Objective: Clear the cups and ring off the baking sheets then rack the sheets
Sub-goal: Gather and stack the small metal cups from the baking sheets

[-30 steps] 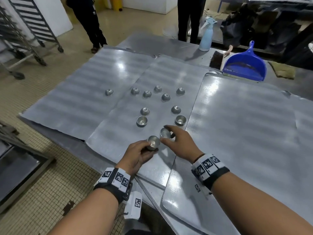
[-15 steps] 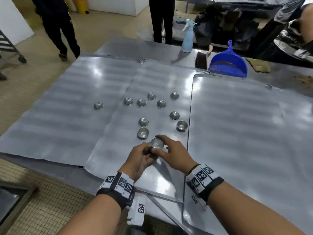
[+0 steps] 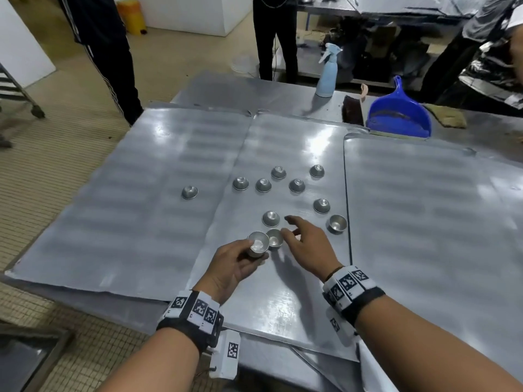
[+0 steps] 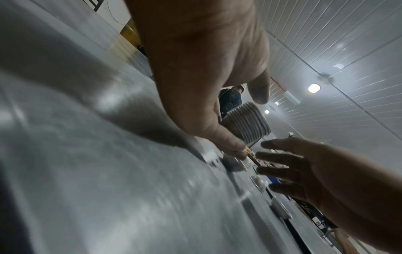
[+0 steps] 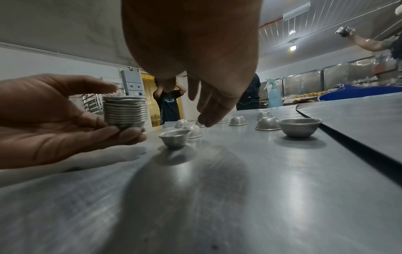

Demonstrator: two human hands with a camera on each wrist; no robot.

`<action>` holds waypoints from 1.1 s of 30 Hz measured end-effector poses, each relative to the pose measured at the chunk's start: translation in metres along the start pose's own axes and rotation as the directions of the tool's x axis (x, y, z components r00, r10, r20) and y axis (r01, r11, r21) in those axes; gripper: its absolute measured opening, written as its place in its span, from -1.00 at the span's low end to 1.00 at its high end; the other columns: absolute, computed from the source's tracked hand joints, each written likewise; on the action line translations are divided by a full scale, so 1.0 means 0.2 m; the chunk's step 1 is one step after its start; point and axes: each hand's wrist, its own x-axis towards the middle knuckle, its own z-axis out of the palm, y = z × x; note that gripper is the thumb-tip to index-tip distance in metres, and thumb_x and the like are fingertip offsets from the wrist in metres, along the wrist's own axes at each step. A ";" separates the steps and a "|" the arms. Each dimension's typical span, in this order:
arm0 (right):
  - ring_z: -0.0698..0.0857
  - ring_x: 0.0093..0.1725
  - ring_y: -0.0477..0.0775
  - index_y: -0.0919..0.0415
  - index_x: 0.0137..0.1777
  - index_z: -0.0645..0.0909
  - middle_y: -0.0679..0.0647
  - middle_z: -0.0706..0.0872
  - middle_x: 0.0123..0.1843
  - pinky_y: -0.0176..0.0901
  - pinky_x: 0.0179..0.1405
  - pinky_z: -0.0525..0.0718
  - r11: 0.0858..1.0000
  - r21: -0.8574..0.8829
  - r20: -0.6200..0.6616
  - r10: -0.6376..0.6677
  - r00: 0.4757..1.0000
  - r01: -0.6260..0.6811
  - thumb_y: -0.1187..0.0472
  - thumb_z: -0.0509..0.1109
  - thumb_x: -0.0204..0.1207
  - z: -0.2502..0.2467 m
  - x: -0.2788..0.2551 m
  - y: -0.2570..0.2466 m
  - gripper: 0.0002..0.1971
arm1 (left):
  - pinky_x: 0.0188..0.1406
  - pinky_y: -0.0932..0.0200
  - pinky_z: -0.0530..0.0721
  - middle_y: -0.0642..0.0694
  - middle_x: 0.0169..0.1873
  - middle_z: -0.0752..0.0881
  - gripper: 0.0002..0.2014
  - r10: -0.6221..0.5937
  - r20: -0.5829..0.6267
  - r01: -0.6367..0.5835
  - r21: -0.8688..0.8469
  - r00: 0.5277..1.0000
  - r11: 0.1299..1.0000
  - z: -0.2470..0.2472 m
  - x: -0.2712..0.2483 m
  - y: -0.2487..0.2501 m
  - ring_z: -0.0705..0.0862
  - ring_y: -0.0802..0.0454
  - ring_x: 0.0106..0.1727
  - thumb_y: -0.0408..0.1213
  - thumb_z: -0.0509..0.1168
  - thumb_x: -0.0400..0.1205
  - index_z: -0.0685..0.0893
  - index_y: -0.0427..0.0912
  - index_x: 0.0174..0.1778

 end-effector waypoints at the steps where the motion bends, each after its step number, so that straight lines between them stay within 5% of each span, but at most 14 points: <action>1: 0.71 0.21 -0.01 0.00 0.52 0.52 -0.02 0.67 0.43 -0.05 0.23 0.63 0.999 -0.045 0.017 0.016 1.000 -0.015 -0.10 0.30 0.64 0.02 0.03 0.00 -0.53 | 0.36 -0.18 0.70 -0.48 0.06 0.81 -0.72 0.011 -0.018 -0.011 0.018 1.000 1.000 -0.02 0.00 0.02 0.81 -0.40 0.18 -0.33 0.37 0.68 0.72 -0.51 0.17; 6: 0.62 0.37 0.15 0.01 0.58 0.43 0.08 0.59 0.49 0.04 0.30 0.59 0.971 -0.235 0.128 0.068 0.989 -0.036 -0.11 0.34 0.56 0.12 0.11 0.02 -0.41 | 0.26 -0.09 0.78 -0.46 0.05 0.82 -0.77 0.022 -0.063 -0.018 0.054 0.998 0.998 -0.11 0.01 0.10 0.84 -0.37 0.12 -0.40 0.38 0.67 0.72 -0.51 0.14; 12: 0.65 0.19 0.13 -0.14 0.41 0.51 0.00 0.70 0.24 0.03 0.10 0.67 0.946 -0.323 0.146 0.056 0.988 -0.006 -0.21 0.38 0.43 0.19 0.16 0.02 -0.46 | 0.10 -0.01 0.84 -0.50 0.04 0.82 -0.77 0.021 -0.065 -0.017 0.058 0.998 0.998 -0.16 0.03 0.17 0.84 -0.37 0.10 -0.42 0.36 0.68 0.69 -0.54 0.15; 15: 0.65 0.13 0.08 -0.18 0.35 0.51 -0.08 0.70 0.15 0.01 0.06 0.68 0.942 -0.337 0.160 0.046 0.986 0.011 -0.30 0.43 0.33 0.21 0.17 0.03 -0.42 | 0.06 0.00 0.85 -0.52 0.04 0.81 -0.77 0.028 -0.059 -0.024 0.063 0.998 0.998 -0.16 0.05 0.19 0.84 -0.40 0.10 -0.43 0.35 0.68 0.68 -0.55 0.16; 25: 0.65 0.09 0.02 -0.25 0.20 0.57 -0.16 0.68 0.06 -0.02 0.06 0.67 0.953 -0.301 0.107 0.061 0.992 -0.026 -0.15 0.40 0.37 0.22 0.15 0.06 -0.63 | 0.23 -0.19 0.78 -0.52 0.04 0.80 -0.84 0.065 -0.072 -0.048 0.218 0.995 0.975 -0.18 0.12 0.20 0.84 -0.40 0.08 -0.43 0.36 0.66 0.76 -0.43 0.09; 30: 0.62 0.21 0.06 -0.13 0.45 0.52 -0.05 0.66 0.17 -0.07 0.12 0.61 0.955 -0.289 0.067 0.088 0.994 -0.065 -0.06 0.44 0.44 0.21 0.13 0.07 -0.46 | -0.03 -0.18 0.86 -0.44 0.10 0.75 -0.78 0.135 -0.091 -0.095 0.352 0.987 0.931 -0.23 0.17 0.19 0.82 -0.39 0.09 -0.40 0.48 0.57 0.74 -0.35 0.11; 33: 0.65 0.12 0.05 -0.09 0.26 0.61 -0.09 0.66 0.04 -0.10 0.01 0.61 0.959 -0.269 0.035 0.098 0.995 -0.085 -0.08 0.39 0.38 0.21 0.12 0.07 -0.58 | -0.08 -0.23 0.86 -0.43 0.03 0.76 -0.81 0.191 -0.086 -0.138 0.420 0.978 0.897 -0.26 0.19 0.18 0.83 -0.38 0.00 -0.37 0.51 0.56 0.73 -0.35 0.04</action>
